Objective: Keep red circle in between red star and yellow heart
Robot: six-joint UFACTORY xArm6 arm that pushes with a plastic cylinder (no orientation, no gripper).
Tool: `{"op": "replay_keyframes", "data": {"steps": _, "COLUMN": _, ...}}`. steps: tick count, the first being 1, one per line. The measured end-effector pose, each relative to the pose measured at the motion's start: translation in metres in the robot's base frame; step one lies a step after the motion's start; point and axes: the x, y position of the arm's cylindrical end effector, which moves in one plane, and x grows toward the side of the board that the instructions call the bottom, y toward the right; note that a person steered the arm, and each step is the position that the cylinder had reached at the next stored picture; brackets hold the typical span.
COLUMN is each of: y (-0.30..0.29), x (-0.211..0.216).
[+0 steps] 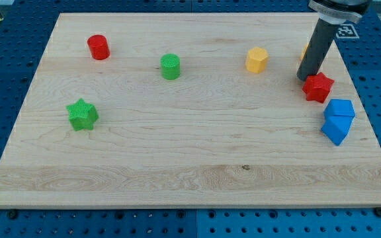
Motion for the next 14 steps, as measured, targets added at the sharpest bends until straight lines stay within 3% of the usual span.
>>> {"op": "replay_keyframes", "data": {"steps": 2, "y": 0.002, "x": 0.036}}
{"op": "replay_keyframes", "data": {"steps": 4, "y": -0.034, "x": 0.001}}
{"op": "replay_keyframes", "data": {"steps": 5, "y": -0.088, "x": 0.012}}
{"op": "replay_keyframes", "data": {"steps": 7, "y": -0.256, "x": 0.028}}
{"op": "replay_keyframes", "data": {"steps": 8, "y": -0.348, "x": 0.008}}
{"op": "replay_keyframes", "data": {"steps": 9, "y": -0.414, "x": -0.042}}
{"op": "replay_keyframes", "data": {"steps": 10, "y": -0.445, "x": -0.104}}
{"op": "replay_keyframes", "data": {"steps": 11, "y": -0.44, "x": -0.139}}
{"op": "replay_keyframes", "data": {"steps": 12, "y": -0.397, "x": -0.133}}
{"op": "replay_keyframes", "data": {"steps": 14, "y": -0.414, "x": -0.127}}
